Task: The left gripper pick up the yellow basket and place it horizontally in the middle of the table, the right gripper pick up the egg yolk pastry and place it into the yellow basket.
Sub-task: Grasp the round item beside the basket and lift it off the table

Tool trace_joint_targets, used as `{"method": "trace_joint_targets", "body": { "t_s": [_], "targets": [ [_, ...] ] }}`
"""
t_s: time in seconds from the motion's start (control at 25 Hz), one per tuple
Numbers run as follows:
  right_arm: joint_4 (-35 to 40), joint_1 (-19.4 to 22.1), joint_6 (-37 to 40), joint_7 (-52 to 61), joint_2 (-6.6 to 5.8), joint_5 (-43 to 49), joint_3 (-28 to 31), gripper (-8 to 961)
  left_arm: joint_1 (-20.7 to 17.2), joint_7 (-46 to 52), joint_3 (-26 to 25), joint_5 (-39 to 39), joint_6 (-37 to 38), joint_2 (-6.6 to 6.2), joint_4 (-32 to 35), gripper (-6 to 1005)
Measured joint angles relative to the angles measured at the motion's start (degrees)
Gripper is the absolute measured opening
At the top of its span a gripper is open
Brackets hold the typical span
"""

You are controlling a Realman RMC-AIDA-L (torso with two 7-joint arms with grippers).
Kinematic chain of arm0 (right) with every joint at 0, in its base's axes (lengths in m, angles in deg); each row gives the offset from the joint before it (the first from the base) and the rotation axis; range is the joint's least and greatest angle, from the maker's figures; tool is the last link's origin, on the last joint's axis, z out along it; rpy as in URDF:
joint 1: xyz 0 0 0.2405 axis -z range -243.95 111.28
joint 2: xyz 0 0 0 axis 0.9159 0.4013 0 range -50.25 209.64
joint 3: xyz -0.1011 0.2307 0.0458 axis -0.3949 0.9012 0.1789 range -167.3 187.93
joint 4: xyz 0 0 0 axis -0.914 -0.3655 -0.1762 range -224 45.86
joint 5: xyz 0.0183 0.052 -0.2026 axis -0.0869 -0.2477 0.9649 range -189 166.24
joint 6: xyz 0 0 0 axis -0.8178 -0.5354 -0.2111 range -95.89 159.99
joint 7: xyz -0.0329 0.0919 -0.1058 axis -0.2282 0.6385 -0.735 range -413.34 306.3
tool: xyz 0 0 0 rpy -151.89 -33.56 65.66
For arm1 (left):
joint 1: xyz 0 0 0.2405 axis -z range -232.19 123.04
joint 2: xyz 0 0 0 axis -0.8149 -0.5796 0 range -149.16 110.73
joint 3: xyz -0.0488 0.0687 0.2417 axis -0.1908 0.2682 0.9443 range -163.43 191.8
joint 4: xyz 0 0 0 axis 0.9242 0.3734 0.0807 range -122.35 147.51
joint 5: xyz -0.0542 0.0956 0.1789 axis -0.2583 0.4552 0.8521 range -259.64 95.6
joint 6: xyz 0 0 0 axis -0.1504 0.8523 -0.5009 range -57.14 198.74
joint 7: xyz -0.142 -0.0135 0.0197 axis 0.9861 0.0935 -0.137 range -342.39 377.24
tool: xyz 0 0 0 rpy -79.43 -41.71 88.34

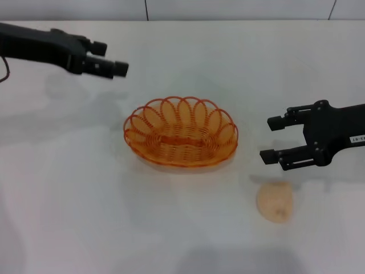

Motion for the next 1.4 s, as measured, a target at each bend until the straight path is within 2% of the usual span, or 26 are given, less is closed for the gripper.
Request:
{"method": "trace_joint_targets", "body": {
  "t_s": [0.16,0.36,0.72,1.08,1.4],
  "targets": [
    [1.10,-0.99,0.14,3.97,0.00,4.25,-0.08,738,-0.04,-3.37,0.41,1.99,6.99,-0.44,2.39,866],
    [4.87,-1.27,1.94,8.72,-0.02,9.21,-0.46,738,0.25,-4.99,1.81,4.01,12.43,-0.28,4.76,867],
    [9.11,-2.12,6.44,15.43,0.00,16.46,-3.91,738,0.00,-4.86,4.86,4.97,12.24,1.15,5.00,866],
    [6.99,-3.10,4.44,16.24,0.10,19.46,-9.51,738,0.32,-4.32,4.89,4.94,12.23,2.22,4.94,866],
    [6.57,-3.66,3.13,17.44,0.12,22.43,-12.64,738,0.43,-3.64,4.86,4.87,12.23,2.46,4.86,867]
  ]
}}
